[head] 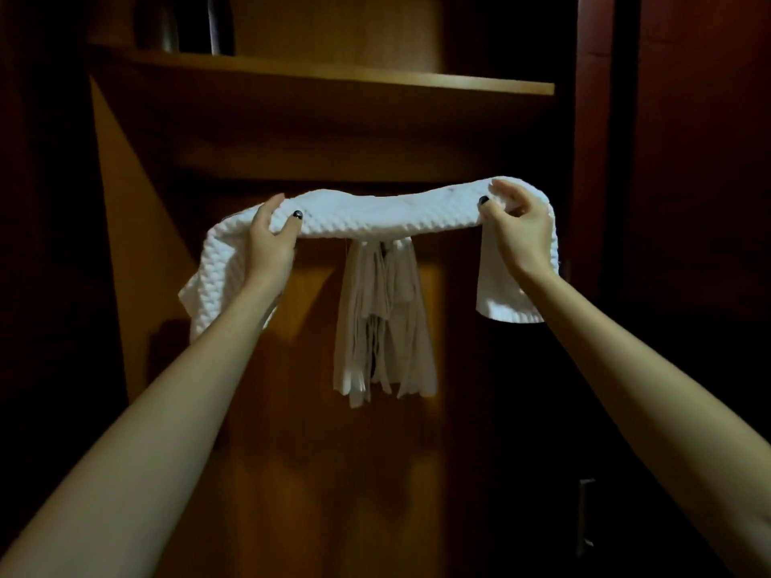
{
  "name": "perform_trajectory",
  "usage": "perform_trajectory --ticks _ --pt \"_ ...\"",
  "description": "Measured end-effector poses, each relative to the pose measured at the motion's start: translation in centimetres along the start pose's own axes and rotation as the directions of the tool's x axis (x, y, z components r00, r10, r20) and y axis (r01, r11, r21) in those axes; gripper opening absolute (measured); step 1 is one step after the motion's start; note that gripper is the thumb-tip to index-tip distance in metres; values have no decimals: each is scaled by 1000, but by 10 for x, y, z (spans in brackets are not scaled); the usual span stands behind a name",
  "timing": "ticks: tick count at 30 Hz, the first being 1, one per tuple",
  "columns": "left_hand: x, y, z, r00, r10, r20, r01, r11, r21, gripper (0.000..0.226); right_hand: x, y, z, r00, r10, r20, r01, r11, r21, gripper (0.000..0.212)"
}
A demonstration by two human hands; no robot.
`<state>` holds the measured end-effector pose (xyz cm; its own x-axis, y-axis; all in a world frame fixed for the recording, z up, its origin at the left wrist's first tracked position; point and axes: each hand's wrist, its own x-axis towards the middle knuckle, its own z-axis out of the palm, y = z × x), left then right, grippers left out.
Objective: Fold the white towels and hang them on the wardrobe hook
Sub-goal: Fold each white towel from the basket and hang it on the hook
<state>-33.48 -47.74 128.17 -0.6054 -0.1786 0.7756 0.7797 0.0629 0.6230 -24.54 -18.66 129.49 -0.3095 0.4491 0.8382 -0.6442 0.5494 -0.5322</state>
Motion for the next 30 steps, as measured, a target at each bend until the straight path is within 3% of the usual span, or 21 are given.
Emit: perform_trajectory --ticks 7,14,21,25,30 --pt "81 -48 36 996 84 -29 -83 995 50 43 75 53 58 999 -53 -7 53 998 -33 39" --pt "125 -103 65 994 100 -32 -84 940 331 48 120 120 101 1000 -23 -3 22 994 -106 41" --pt "122 -129 75 988 136 -70 -90 888 452 48 121 162 121 999 31 33 -26 989 -148 42" --pt "106 -156 70 995 -63 77 40 962 270 48 103 188 121 987 140 73 -123 972 -202 43" --pt "109 -157 73 982 -71 176 42 986 162 41 95 201 113 971 201 130 -175 967 -186 47"
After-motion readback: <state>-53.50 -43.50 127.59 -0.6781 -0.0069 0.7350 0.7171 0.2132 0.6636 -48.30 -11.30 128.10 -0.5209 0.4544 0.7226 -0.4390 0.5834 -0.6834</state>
